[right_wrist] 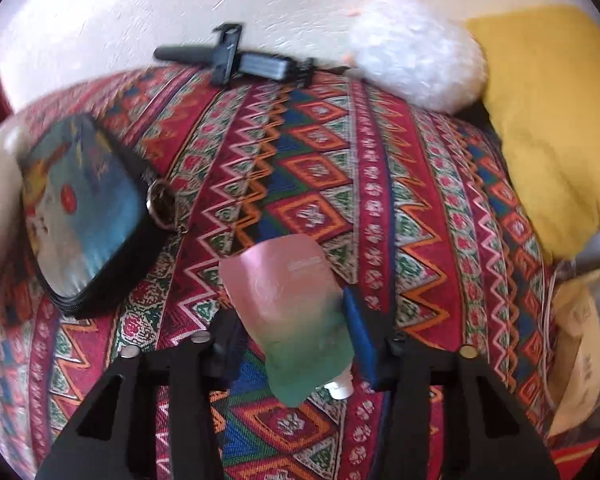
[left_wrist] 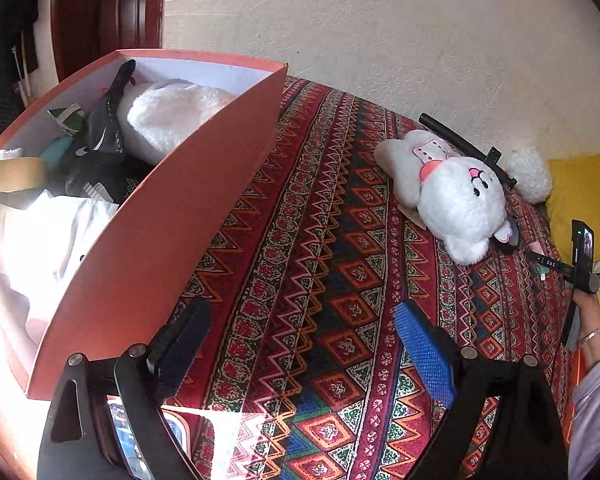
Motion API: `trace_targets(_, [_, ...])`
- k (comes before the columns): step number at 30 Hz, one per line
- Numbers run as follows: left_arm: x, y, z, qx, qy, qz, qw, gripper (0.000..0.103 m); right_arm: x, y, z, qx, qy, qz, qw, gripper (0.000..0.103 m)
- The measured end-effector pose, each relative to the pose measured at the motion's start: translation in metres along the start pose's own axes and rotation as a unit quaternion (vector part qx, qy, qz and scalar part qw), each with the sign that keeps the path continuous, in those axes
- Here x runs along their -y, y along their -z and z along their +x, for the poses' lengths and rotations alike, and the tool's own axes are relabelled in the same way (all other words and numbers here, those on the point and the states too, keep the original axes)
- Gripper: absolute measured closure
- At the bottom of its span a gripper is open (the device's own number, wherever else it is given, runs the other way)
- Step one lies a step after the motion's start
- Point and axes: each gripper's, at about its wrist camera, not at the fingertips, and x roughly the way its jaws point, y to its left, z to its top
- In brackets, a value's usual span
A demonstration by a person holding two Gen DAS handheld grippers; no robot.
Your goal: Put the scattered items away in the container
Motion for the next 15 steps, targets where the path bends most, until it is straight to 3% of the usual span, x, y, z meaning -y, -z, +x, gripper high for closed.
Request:
trace_targets(3, [-0.001,-0.001,-0.003,0.003,0.006,-0.006,1.0000,0.009,0.016,0.015,-0.027,0.020,-0.065,0.073,0.995,0.075])
trace_targets(5, [-0.001,0.000,-0.006,0.007,0.004,-0.005,1.0000,0.009,0.018,0.031,-0.057,0.048,-0.134,0.117,0.983,0.087])
trace_targets(9, [-0.004,0.003,-0.013,0.010,0.009,-0.009,0.9999,0.009,-0.001,0.077,-0.112,0.096,-0.244,0.164,0.951,0.087])
trace_targets(11, [-0.004,0.005,-0.018,0.014,0.019,-0.011,0.9997,0.009,-0.012,0.103,-0.136,0.121,-0.298,0.203,0.925,0.087])
trace_targets(12, [-0.002,0.006,-0.020,0.018,0.019,-0.009,0.9996,0.009,-0.015,0.114,-0.145,0.135,-0.330,0.230,0.906,0.088])
trace_targets(15, [0.013,0.010,-0.024,0.038,0.007,0.023,0.9990,0.007,-0.026,0.139,-0.158,0.173,-0.428,0.317,0.829,0.088])
